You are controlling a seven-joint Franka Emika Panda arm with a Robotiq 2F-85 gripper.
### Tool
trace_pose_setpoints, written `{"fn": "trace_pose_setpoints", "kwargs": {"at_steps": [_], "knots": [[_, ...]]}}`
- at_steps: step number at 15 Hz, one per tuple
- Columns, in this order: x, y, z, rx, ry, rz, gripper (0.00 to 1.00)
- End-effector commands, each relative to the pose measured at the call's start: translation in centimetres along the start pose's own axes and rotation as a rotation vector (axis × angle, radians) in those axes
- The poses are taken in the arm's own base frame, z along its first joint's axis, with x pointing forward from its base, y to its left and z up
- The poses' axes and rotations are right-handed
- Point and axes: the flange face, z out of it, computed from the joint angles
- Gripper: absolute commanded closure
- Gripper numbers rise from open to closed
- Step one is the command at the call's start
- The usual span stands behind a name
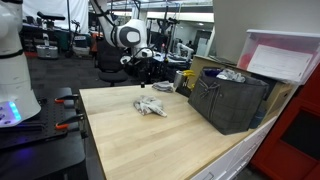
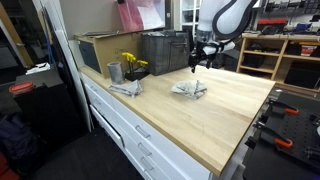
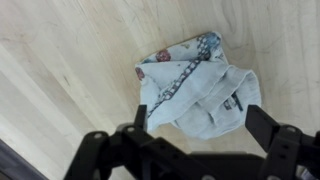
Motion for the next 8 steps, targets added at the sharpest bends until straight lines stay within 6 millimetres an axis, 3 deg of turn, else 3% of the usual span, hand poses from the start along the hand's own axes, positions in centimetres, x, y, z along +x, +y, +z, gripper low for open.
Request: {"fn": "trace_pose_setpoints", "kwargs": {"at_steps": [1, 8], "knots": [[3.3, -0.1, 3.0, -0.08, -0.007, 0.168, 0.0], [7.0, 0.5, 8.4, -0.178, -0.067, 0.421, 0.0]]}}
